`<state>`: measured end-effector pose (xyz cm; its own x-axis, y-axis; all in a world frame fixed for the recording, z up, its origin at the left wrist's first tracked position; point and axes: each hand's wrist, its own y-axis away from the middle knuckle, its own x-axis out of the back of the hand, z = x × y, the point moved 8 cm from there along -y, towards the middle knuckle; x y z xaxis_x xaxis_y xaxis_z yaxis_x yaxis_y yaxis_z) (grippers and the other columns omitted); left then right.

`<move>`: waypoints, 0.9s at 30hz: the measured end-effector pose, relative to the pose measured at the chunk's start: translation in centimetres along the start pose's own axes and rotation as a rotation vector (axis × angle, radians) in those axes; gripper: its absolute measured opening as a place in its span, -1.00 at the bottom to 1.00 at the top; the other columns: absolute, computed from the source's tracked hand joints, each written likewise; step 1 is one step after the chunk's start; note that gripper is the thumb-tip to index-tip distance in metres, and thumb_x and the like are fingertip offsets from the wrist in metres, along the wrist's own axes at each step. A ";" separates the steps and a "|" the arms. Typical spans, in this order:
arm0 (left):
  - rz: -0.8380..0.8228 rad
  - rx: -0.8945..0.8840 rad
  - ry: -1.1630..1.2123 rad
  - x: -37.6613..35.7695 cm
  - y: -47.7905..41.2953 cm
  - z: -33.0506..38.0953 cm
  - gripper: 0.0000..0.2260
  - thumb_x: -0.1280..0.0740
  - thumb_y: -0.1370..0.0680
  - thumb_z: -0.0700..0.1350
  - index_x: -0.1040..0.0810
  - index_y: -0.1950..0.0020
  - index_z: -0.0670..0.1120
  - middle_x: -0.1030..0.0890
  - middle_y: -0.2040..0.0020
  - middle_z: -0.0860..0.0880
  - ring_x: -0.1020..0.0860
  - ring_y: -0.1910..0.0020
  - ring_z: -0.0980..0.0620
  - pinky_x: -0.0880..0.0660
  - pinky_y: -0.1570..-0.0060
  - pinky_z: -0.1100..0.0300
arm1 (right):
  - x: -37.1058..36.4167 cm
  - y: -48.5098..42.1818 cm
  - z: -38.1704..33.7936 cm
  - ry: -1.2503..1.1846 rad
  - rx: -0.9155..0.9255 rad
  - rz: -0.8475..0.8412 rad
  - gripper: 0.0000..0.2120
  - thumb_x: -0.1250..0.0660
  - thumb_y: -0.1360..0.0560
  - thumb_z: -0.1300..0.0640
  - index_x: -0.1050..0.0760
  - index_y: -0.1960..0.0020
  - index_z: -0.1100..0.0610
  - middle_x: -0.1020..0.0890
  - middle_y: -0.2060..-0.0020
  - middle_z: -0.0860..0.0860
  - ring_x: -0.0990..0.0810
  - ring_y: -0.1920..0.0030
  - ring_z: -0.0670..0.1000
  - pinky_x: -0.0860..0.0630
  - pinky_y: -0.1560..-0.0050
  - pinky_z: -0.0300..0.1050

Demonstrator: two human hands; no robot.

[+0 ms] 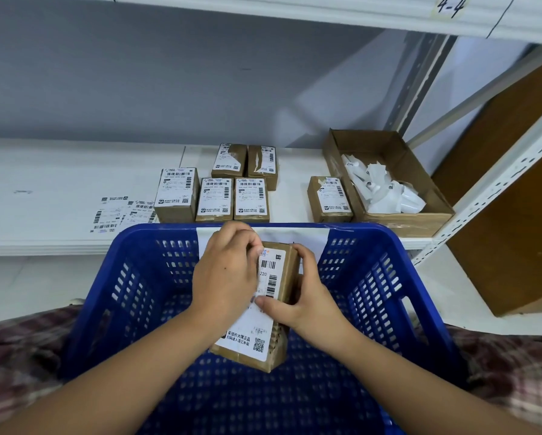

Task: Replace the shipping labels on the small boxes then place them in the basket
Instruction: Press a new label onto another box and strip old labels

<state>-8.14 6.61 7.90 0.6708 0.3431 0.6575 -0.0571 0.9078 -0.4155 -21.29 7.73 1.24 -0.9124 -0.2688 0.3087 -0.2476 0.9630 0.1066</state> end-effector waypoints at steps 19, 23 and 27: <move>0.024 -0.164 0.031 -0.2 0.8 0.5 -0.64 -0.17 -0.52 0.05 -0.65 -0.08 -0.11 -0.47 -0.01 0.15 -0.51 -0.03 0.13 -0.57 0.07 0.15 | 0.9 0.4 -0.1 -0.001 -0.008 0.090 -0.26 -0.52 -0.40 0.08 -0.12 -0.36 -0.18 -0.63 -0.06 -0.11 -0.65 -0.02 -0.16 -0.62 -0.07 -0.09; 0.043 -0.104 0.006 0.2 0.5 0.3 -0.77 -0.27 -0.51 0.04 -0.66 0.06 -0.05 -0.56 0.11 0.11 -0.55 0.15 0.09 -0.56 0.27 0.08 | 0.5 0.5 0.3 0.020 -0.015 0.086 -0.23 -0.52 -0.38 0.02 -0.11 -0.40 -0.16 -0.64 -0.06 -0.11 -0.65 -0.02 -0.13 -0.62 -0.07 -0.03; -0.009 0.045 0.133 -0.1 0.1 -0.6 -0.96 -0.43 -0.47 -0.08 -0.63 0.10 -0.02 -0.52 0.12 0.16 -0.51 0.05 0.09 -0.51 0.05 0.04 | 0.2 0.4 0.6 0.004 -0.021 0.079 -0.20 -0.52 -0.34 -0.06 -0.11 -0.41 -0.16 -0.64 -0.06 -0.10 -0.65 -0.03 -0.12 -0.62 -0.08 0.01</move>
<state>-7.72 6.50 7.42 0.7631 0.3031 0.5708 -0.0817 0.9214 -0.3800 -21.79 8.10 0.82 -0.9276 -0.1919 0.3206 -0.1677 0.9806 0.1017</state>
